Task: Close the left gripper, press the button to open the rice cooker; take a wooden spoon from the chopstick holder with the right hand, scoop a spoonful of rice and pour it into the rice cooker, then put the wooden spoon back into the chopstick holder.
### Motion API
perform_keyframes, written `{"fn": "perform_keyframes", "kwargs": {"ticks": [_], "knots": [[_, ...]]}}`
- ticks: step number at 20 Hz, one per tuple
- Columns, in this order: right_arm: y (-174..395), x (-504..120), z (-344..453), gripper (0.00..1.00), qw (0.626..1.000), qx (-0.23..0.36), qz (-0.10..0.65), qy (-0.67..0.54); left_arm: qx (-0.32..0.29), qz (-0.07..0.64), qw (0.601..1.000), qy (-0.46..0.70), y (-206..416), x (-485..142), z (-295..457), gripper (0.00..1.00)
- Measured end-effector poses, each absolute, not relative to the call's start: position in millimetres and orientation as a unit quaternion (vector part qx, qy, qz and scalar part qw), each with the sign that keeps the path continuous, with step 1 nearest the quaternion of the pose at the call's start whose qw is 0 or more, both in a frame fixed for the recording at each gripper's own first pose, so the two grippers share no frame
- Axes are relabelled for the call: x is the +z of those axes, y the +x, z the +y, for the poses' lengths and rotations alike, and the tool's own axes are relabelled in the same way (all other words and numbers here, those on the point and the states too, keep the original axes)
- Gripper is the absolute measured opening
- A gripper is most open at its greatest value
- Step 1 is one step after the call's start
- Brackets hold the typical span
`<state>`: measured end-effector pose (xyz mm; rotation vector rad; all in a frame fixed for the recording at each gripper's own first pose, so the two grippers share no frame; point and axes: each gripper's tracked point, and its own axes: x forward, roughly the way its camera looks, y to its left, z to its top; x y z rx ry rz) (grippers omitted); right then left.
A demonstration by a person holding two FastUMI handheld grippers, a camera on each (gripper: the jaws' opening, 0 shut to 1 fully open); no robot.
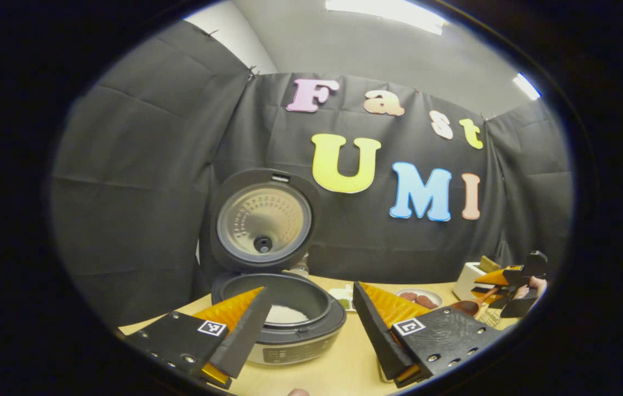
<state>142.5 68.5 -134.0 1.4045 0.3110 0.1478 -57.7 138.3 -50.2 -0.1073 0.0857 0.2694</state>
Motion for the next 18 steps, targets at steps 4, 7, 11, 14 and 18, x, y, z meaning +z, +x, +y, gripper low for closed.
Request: {"fn": "perform_keyframes", "kwargs": {"ticks": [4, 7, 11, 14, 18], "knots": [[154, -113, 106, 0.29, 0.743, 0.091, 0.143, 0.648, 0.158, 0.038, 0.985, -0.061, -71, -50, 168, 0.92], [164, -93, 144, 0.26, 0.743, 0.118, 0.147, 0.642, 0.171, 0.036, 0.982, -0.070, -81, -53, 189, 0.93], [172, -70, 191, 0.29, 0.745, 0.142, 0.145, 0.635, 0.187, 0.040, 0.979, -0.077, -90, -60, 215, 0.94], [181, -64, 230, 0.31, 0.751, 0.159, 0.157, 0.621, 0.196, 0.038, 0.977, -0.076, -97, -59, 233, 0.94], [198, -55, 275, 0.28, 0.757, 0.171, 0.168, 0.608, 0.206, 0.032, 0.975, -0.078, -104, -55, 250, 0.92]]}}
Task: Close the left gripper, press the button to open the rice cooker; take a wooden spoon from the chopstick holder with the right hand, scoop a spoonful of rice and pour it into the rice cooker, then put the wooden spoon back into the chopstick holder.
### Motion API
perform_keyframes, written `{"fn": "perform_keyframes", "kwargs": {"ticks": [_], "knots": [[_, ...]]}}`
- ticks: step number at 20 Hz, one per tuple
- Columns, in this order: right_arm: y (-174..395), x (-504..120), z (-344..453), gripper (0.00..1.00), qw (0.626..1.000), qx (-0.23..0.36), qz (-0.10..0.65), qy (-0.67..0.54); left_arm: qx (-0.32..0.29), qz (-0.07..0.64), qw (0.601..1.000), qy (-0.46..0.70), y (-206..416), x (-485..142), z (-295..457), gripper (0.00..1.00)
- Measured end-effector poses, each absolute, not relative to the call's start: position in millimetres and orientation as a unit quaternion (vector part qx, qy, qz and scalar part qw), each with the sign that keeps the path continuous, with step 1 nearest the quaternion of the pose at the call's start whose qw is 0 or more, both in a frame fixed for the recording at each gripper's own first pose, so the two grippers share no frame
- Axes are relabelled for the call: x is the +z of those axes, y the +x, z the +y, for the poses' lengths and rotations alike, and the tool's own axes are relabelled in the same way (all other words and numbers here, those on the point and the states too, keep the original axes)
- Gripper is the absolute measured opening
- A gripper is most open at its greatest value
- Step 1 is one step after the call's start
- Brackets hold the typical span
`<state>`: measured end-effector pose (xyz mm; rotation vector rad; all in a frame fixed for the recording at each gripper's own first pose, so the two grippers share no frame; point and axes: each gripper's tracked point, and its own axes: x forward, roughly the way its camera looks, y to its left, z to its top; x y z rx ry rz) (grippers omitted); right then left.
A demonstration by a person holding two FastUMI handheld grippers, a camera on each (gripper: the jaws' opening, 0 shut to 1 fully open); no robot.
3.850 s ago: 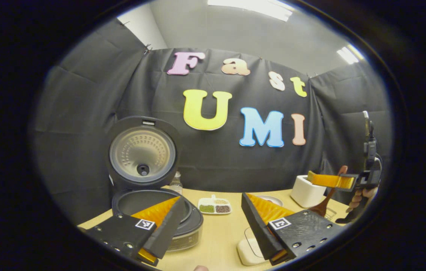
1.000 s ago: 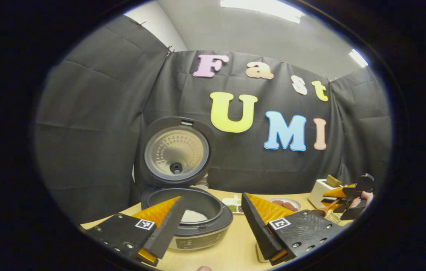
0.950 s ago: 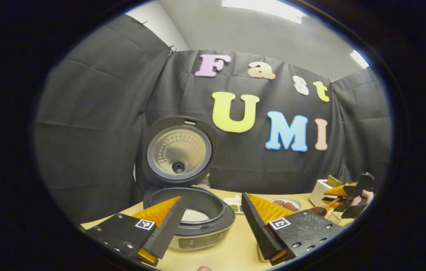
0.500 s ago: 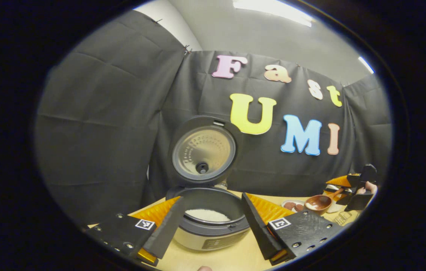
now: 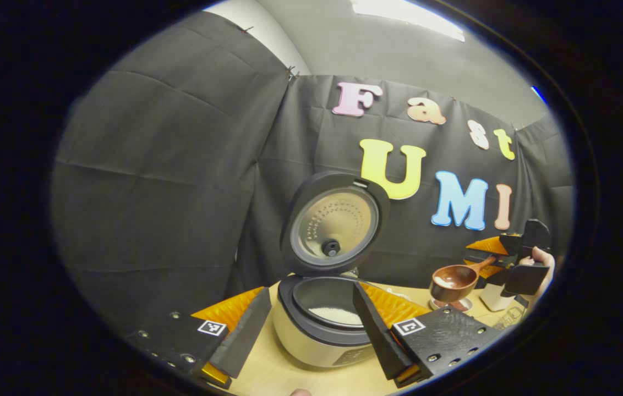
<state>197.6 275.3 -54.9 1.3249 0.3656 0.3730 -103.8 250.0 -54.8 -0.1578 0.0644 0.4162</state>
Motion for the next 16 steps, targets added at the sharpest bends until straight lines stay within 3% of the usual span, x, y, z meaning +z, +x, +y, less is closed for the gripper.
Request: {"fn": "perform_keyframes", "kwargs": {"ticks": [5, 10, 16], "knots": [[212, -48, 336, 0.28, 0.782, 0.191, 0.180, 0.566, 0.217, 0.028, 0.972, -0.087, -108, -58, 270, 0.92], [218, -44, 383, 0.24, 0.853, 0.212, 0.161, 0.450, 0.219, 0.031, 0.971, -0.086, -110, -64, 281, 0.92], [224, -40, 422, 0.29, 0.927, 0.229, 0.113, 0.274, 0.222, 0.029, 0.970, -0.089, -113, -66, 290, 0.94]]}}
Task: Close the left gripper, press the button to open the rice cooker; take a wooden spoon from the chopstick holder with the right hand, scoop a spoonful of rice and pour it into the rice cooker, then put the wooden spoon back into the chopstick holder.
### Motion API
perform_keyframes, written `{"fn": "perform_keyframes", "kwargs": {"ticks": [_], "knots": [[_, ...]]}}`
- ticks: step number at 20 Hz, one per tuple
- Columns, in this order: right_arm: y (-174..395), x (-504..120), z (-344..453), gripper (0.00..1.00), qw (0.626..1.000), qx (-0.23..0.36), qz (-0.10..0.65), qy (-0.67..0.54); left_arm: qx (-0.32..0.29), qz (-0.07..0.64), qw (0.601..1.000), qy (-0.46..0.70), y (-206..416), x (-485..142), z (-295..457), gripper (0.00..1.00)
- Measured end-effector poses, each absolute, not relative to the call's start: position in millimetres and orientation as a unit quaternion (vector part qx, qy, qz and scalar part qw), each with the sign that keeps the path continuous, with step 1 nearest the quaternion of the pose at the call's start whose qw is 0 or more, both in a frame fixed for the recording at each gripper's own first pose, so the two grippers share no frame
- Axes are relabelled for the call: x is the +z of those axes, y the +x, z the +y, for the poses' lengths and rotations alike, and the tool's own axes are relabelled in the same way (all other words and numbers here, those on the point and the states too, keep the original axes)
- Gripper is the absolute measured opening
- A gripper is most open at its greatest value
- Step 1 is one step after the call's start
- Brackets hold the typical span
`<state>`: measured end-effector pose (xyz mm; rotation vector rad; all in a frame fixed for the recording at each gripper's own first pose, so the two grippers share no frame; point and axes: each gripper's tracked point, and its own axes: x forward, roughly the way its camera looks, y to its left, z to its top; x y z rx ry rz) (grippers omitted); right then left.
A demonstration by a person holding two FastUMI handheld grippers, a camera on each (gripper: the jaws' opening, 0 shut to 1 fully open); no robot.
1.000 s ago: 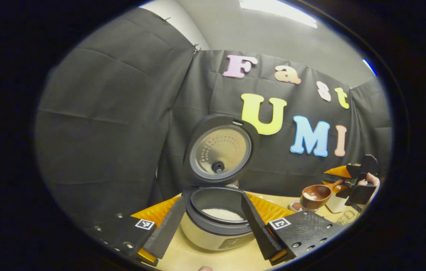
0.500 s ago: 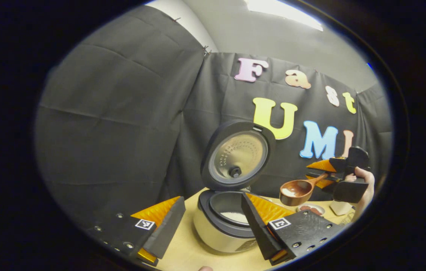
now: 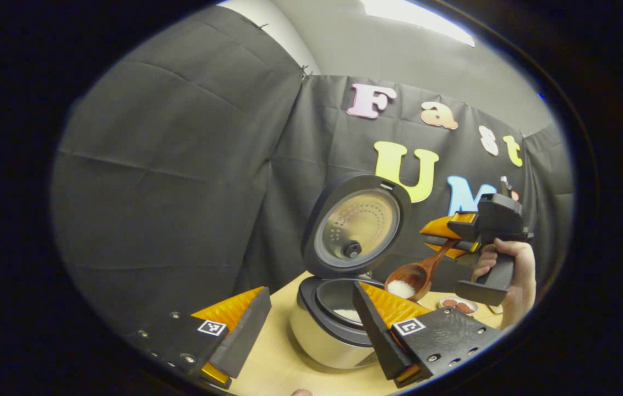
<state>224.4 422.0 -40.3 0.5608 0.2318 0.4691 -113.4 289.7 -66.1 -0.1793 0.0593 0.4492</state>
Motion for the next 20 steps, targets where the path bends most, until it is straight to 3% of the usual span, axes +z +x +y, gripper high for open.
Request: {"fn": "perform_keyframes", "kwargs": {"ticks": [7, 15, 16, 20], "knots": [[224, -42, 457, 0.25, 0.956, 0.248, 0.047, 0.150, 0.231, 0.031, 0.969, -0.084, -115, -65, 295, 0.94], [224, -55, 493, 0.28, 0.953, 0.301, 0.023, 0.039, 0.225, 0.033, 0.970, -0.081, -110, -64, 289, 0.92], [223, -52, 494, 0.28, 0.951, 0.306, 0.016, 0.030, 0.223, 0.032, 0.971, -0.080, -108, -63, 289, 0.96], [215, -46, 498, 0.28, 0.944, 0.329, -0.008, -0.006, 0.220, 0.032, 0.972, -0.079, -106, -62, 288, 0.92]]}}
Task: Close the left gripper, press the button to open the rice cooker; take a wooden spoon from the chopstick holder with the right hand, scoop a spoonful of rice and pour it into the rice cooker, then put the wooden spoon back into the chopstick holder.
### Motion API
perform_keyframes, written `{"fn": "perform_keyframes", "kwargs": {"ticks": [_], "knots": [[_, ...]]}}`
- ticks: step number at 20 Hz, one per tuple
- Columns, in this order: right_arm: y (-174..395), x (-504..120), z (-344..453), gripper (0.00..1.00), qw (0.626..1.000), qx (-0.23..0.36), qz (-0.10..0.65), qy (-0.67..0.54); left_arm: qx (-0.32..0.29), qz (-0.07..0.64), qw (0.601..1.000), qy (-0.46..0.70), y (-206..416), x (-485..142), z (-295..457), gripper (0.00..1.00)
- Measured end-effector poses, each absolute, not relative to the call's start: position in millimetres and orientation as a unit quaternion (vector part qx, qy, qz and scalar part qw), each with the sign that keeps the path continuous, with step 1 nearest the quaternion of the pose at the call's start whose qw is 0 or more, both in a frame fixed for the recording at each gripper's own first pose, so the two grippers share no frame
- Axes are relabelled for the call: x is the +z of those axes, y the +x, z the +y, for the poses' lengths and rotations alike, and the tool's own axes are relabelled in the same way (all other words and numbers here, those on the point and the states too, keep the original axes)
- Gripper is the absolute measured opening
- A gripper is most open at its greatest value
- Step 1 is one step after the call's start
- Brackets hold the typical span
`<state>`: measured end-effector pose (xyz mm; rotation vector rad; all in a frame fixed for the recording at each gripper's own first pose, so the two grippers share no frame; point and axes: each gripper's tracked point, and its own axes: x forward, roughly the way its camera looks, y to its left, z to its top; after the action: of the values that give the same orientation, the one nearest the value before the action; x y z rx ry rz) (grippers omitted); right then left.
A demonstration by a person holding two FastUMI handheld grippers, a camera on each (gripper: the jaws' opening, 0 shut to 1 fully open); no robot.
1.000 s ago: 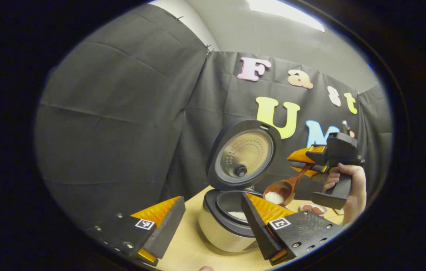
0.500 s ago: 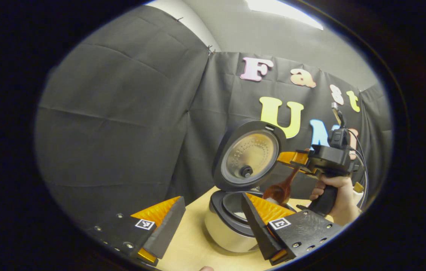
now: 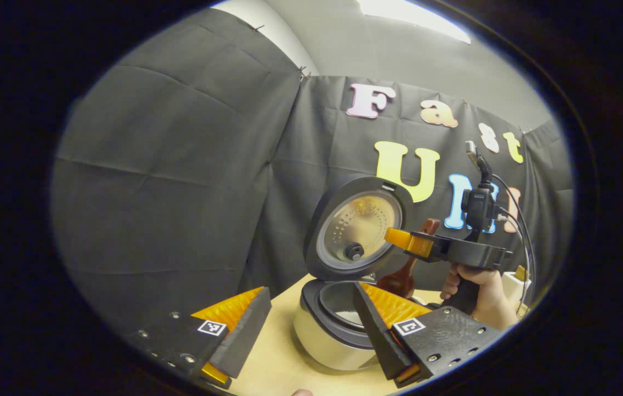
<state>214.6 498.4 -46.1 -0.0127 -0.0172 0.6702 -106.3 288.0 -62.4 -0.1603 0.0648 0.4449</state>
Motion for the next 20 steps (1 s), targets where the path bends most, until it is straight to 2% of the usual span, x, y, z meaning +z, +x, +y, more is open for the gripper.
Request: {"fn": "perform_keyframes", "kwargs": {"ticks": [2, 4, 8, 13, 14, 20], "knots": [[210, -47, 500, 0.26, 0.940, 0.340, -0.013, -0.028, 0.217, 0.033, 0.972, -0.080, -106, -61, 287, 0.92], [206, -48, 501, 0.28, 0.937, 0.346, -0.016, -0.047, 0.213, 0.031, 0.973, -0.078, -105, -59, 283, 0.94], [195, -35, 493, 0.29, 0.937, 0.343, -0.035, -0.066, 0.212, 0.029, 0.974, -0.073, -110, -53, 277, 0.92], [175, 7, 465, 0.29, 0.940, 0.335, -0.058, -0.022, 0.210, 0.026, 0.974, -0.073, -112, -46, 266, 0.92], [172, 13, 453, 0.27, 0.943, 0.327, -0.054, -0.006, 0.208, 0.026, 0.975, -0.073, -111, -45, 261, 0.92], [152, 45, 359, 0.28, 0.959, 0.269, -0.060, 0.062, 0.177, 0.020, 0.982, -0.065, -100, -35, 228, 0.92]]}}
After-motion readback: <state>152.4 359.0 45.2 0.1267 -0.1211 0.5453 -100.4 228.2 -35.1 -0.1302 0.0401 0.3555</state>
